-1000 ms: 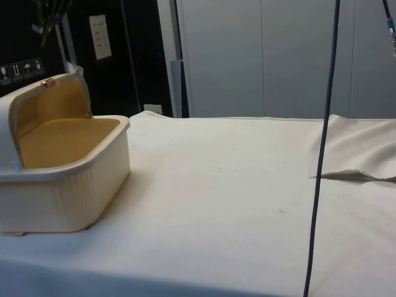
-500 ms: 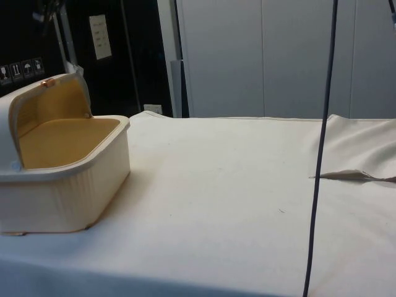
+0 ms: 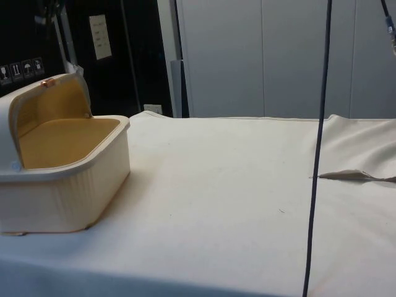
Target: Open the lid, then close it.
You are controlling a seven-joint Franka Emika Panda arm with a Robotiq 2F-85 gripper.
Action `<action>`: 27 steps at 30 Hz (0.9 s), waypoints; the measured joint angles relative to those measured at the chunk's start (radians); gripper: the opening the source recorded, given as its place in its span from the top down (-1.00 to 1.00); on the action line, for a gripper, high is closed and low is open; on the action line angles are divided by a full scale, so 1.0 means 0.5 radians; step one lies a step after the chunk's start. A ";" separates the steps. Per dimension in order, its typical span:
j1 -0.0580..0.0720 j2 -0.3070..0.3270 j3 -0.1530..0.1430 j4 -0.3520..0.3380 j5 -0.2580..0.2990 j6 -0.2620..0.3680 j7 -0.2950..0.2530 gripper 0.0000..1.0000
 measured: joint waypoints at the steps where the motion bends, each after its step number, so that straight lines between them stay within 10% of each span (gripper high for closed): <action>1: 0.000 0.010 0.000 0.020 -0.002 -0.024 -0.002 1.00; 21: 0.010 0.068 0.004 0.128 -0.026 -0.152 -0.004 1.00; 27: 0.014 0.068 0.008 0.128 -0.034 -0.152 -0.002 0.69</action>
